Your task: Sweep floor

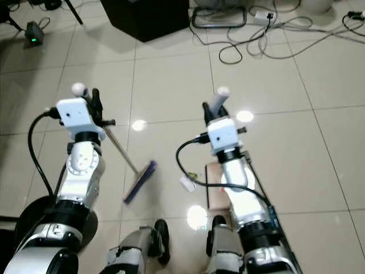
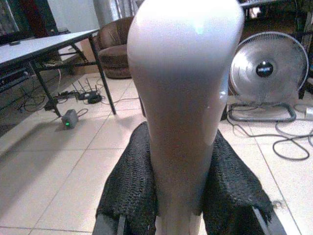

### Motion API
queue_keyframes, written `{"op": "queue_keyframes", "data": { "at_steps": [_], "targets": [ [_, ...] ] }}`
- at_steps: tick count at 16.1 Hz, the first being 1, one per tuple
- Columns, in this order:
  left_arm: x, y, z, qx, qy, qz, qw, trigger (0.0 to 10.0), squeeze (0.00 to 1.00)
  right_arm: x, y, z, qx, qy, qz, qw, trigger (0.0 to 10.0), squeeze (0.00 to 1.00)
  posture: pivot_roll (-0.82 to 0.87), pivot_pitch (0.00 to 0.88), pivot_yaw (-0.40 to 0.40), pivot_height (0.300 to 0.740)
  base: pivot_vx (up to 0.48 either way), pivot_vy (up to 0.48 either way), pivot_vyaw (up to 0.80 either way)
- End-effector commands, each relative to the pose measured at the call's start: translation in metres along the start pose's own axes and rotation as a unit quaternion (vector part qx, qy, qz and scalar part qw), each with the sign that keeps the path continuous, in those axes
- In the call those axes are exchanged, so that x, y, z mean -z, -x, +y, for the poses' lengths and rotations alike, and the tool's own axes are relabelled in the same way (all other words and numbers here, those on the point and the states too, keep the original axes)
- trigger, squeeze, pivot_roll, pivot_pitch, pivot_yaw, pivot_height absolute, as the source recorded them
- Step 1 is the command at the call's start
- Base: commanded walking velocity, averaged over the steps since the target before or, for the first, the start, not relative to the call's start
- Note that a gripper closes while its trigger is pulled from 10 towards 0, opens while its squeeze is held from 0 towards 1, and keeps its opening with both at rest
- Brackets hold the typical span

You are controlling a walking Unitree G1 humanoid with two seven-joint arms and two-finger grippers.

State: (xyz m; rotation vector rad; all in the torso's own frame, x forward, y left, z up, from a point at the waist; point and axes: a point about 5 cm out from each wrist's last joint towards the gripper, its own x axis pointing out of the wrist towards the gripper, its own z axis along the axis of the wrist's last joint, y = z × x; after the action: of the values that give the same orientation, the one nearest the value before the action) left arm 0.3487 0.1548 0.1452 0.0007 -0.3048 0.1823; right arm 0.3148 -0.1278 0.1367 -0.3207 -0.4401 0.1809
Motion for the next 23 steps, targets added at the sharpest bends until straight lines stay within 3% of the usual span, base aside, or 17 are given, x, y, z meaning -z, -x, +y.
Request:
{"op": "queue_keyframes", "data": {
  "at_steps": [1,4,7,10,12,14,16,19,23],
  "targets": [
    [0.001,0.000,0.002,-0.007,-0.007,-0.005,1.000,10.0,0.00,-0.003,0.000,0.010,-0.016,0.000,-0.014,1.000,10.0,0.00,0.13,0.363,0.177,0.740,0.000,0.000,0.00],
    [0.008,-0.003,-0.016,-0.015,0.003,0.016,1.000,10.0,0.00,-0.002,-0.003,0.030,-0.012,-0.049,-0.014,0.999,10.0,0.00,0.14,0.371,0.179,0.740,0.000,0.000,0.00],
    [0.007,-0.007,-0.034,-0.026,0.039,0.030,0.998,10.0,0.00,-0.007,-0.009,0.037,0.006,-0.072,-0.018,0.997,10.0,0.00,0.11,0.369,0.178,0.740,0.000,0.000,0.00],
    [0.006,-0.009,-0.047,-0.029,0.047,0.037,0.998,10.0,0.00,-0.009,-0.009,0.043,0.005,-0.082,-0.020,0.996,10.0,0.00,0.11,0.368,0.176,0.740,0.000,0.000,0.00],
    [0.001,-0.010,-0.061,-0.029,0.093,0.044,0.994,10.0,0.00,-0.007,-0.004,0.049,-0.004,-0.086,-0.014,0.996,10.0,0.00,0.11,0.356,0.168,0.740,0.000,0.000,0.00],
    [-0.006,-0.004,-0.082,0.021,0.146,0.040,0.988,10.0,0.00,-0.003,-0.005,0.044,-0.002,-0.085,-0.006,0.996,10.0,0.00,0.13,0.356,0.169,0.740,0.000,0.000,0.00],
    [-0.005,-0.002,-0.078,-0.003,0.152,0.044,0.987,10.0,0.00,0.001,-0.006,0.040,0.001,-0.083,-0.001,0.997,10.0,0.00,0.14,0.350,0.167,0.740,0.000,0.000,0.00],
    [-0.013,-0.007,-0.058,-0.037,0.172,0.026,0.984,10.0,0.00,0.004,-0.012,0.032,0.016,-0.080,0.007,0.997,10.0,0.00,0.14,0.333,0.160,0.740,0.000,0.000,0.00],
    [-0.041,-0.026,-0.034,-0.045,0.166,0.000,0.985,10.0,0.00,0.007,-0.017,0.023,0.012,-0.069,0.010,0.997,10.0,0.00,0.13,0.275,0.142,0.740,0.000,0.000,0.00]
  ]
}}
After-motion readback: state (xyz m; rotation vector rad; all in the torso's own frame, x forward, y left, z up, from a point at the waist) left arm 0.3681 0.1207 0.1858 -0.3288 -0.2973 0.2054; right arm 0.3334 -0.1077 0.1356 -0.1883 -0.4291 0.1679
